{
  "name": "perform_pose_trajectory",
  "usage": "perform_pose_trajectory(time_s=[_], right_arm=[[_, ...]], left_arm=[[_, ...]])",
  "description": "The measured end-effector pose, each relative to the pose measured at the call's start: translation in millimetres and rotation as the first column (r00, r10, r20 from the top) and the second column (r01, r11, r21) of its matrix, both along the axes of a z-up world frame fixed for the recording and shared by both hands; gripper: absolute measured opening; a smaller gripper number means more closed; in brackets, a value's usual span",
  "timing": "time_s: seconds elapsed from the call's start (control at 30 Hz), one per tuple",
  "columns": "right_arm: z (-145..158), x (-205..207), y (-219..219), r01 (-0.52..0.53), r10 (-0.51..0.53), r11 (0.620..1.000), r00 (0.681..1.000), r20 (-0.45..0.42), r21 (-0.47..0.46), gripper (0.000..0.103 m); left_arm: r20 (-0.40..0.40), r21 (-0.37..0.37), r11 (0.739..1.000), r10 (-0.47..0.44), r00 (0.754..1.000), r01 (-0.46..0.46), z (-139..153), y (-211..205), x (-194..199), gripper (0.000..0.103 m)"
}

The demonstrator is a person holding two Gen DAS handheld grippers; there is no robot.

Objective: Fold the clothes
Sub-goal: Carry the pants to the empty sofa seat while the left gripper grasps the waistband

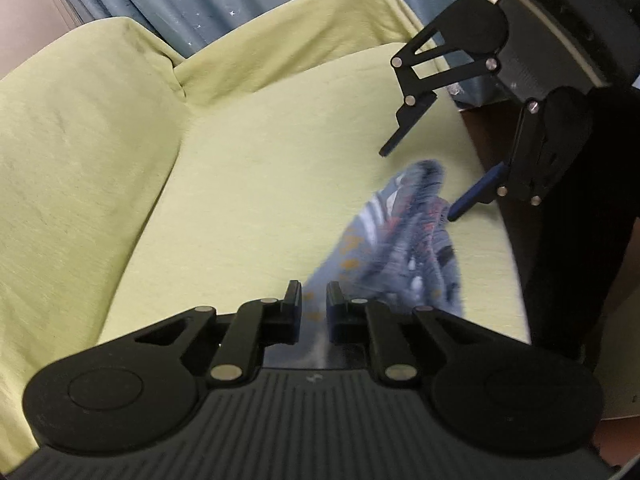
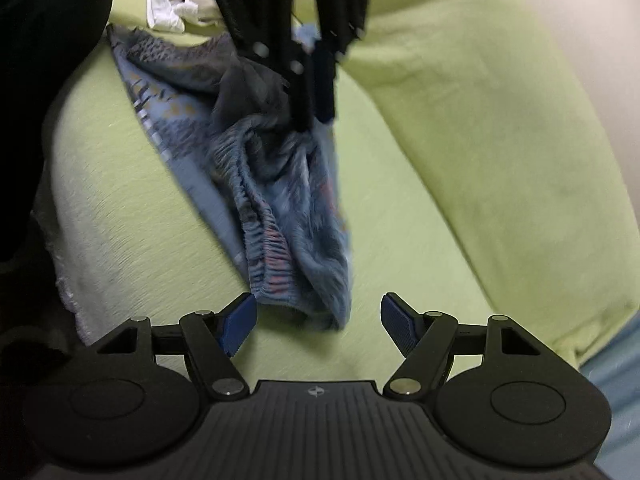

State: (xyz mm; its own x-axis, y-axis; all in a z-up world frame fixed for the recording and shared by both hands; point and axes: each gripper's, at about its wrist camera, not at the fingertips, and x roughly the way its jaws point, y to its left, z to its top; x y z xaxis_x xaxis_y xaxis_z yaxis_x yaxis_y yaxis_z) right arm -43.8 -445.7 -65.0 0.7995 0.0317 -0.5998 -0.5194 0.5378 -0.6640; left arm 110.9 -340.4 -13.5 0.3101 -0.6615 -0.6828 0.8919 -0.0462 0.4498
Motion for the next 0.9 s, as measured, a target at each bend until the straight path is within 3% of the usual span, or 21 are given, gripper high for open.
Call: perform_pose_trajectory(time_s=[0.1,0.13,0.2,0.27,0.3,0.37,0.43,0.53,0.63,0.7,0.77,0.83,0.9], right_arm=[[6.2,8.7,2.1,-0.056,0.056,0.998,0.998,-0.011,-0.002,0.059],[6.7,12.4,2.4,-0.066,0.066,0.998,0.997,-0.031,-0.004,0.052],[6.7,22.3,-0.5,-0.064,0.065,0.998,0.995,-0.069,0.023,0.026],[11.8,28.5,-1.0,-0.034,0.043,0.995,0.994,-0.098,0.090,0.022],[16.3,30.6,-3.6,-0.004,0.021,0.989,0.993,-0.112,0.146,0.022],[32.5,28.4,-16.6,0.087,-0.042,0.946,0.988,-0.148,0.311,0.019],[46.3,27.1,-33.5,0.208,-0.130,0.848,0.973,-0.189,0.487,0.013],[62.8,19.4,-60.4,0.361,-0.241,0.616,0.933,-0.268,0.701,0.013],[66.9,8.7,-76.5,0.439,-0.270,0.379,0.894,-0.356,0.815,0.013],[71.2,6.3,-80.9,0.461,-0.246,0.252,0.881,-0.404,0.851,0.012],[83.7,4.2,-79.0,0.448,-0.216,0.191,0.887,-0.408,0.873,0.012],[100.8,2.2,-73.9,0.417,-0.189,0.177,0.903,-0.385,0.891,0.012],[118.7,-1.6,-73.6,0.396,-0.168,0.158,0.914,-0.370,0.905,0.012]], left_arm=[[0.004,0.001,1.000,0.008,1.000,-0.008,-3.1,-0.2,2.8,0.011],[0.002,-0.002,1.000,0.015,1.000,-0.015,-2.5,1.6,2.8,0.012],[-0.007,-0.023,0.999,0.042,0.999,-0.042,-3.7,6.3,0.7,0.013],[-0.017,-0.056,0.996,0.071,0.997,-0.072,3.6,13.4,-0.3,0.024],[-0.018,-0.080,0.993,0.089,0.996,-0.090,7.6,17.7,-1.3,0.036],[-0.040,-0.144,0.980,0.133,0.990,-0.138,16.0,29.8,-6.7,0.037],[-0.090,-0.208,0.960,0.172,0.981,-0.187,25.4,44.2,-12.9,0.037],[-0.190,-0.291,0.923,0.200,0.961,-0.249,35.4,64.8,-29.6,0.037],[-0.273,-0.310,0.910,0.194,0.942,-0.277,34.4,72.1,-50.4,0.037],[-0.297,-0.307,0.912,0.181,0.937,-0.273,31.7,71.4,-66.3,0.038],[-0.272,-0.304,0.910,0.202,0.941,-0.283,30.7,69.7,-79.5,0.046],[-0.225,-0.313,0.904,0.227,0.948,-0.291,30.0,66.8,-88.8,0.064],[-0.172,-0.326,0.898,0.251,0.953,-0.296,31.1,61.2,-94.5,0.073]])
